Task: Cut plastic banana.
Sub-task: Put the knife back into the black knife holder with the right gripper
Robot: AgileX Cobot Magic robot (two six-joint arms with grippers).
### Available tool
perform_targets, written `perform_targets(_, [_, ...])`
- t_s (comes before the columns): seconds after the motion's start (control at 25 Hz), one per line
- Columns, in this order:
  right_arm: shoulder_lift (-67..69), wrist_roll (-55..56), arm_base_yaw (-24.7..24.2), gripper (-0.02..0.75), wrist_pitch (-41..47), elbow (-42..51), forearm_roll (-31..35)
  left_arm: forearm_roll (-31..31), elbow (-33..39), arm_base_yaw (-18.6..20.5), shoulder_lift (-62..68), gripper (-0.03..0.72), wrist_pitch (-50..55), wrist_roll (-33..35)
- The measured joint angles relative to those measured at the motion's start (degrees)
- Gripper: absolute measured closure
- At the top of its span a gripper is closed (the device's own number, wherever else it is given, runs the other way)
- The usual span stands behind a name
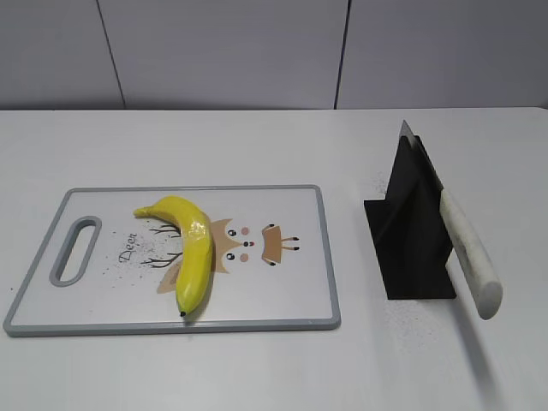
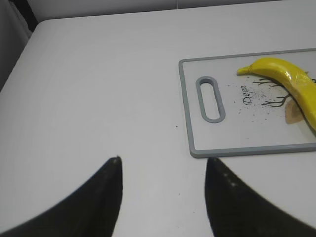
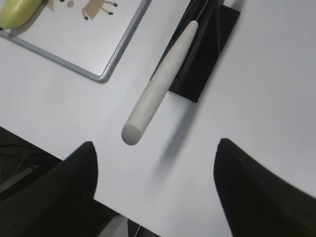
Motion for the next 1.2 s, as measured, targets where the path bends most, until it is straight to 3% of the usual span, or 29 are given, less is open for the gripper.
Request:
perform_targets(0.4, [-21.8,0.1,0.0,0.184,-0.4,13.7,-1.5,-0.1,0.0,0.0,0.0,0.177,0.0,0.0])
perform_targets(0.68, [-33.4,0.1,0.0,0.185,-1.8,14.2,-1.7,-0.1,0.0,0.0,0.0,0.182,0.0,0.0])
perform_targets(1.2, [-44.6,0.4,0.0,0.186,3.4,15.7,-3.8,-0.2,0.0,0.0,0.0,0.189,-0.1,0.0])
